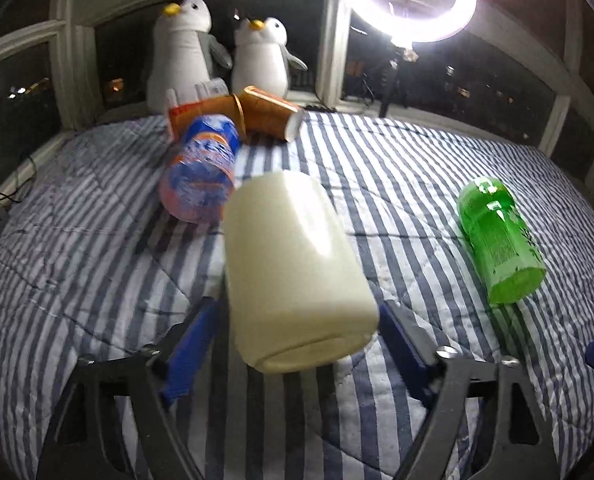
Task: Flip cup upside down
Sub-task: 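Lift the white cup with the right gripper and rotate it base upward, then lower the white cup rim-down onto the bedspread with the right gripper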
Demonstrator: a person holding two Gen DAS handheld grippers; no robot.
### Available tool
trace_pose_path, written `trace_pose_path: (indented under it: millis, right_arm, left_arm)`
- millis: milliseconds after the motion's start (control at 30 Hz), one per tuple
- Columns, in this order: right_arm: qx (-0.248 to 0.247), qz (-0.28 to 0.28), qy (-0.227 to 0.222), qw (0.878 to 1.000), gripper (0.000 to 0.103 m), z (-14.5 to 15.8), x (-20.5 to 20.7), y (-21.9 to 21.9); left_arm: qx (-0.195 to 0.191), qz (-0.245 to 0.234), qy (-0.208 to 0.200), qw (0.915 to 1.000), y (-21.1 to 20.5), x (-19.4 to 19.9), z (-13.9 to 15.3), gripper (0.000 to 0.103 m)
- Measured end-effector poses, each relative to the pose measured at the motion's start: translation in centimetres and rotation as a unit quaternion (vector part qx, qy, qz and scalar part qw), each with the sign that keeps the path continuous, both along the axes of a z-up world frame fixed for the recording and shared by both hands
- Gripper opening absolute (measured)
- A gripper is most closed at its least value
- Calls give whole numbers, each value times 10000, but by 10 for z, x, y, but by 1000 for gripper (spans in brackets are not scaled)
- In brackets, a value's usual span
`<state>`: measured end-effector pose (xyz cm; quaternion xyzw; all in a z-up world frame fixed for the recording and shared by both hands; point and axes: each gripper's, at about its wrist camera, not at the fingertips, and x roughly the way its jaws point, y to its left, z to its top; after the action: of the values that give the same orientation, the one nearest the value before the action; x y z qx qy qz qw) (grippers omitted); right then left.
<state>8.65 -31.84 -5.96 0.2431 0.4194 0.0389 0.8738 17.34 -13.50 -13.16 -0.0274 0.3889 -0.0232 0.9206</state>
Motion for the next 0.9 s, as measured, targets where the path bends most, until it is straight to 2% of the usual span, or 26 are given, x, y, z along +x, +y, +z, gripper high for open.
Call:
trace_pose_path:
  millis: [233,900]
  right_arm:
    - [63,55,-44,10000,76,3,3,8]
    - [-9,197,-66,9998,77,3,4,22]
  left_arm:
    - [35,-226,18,9997,4,-7,5,79]
    - [-35,-1014,-344,9942,21,-57,53,79]
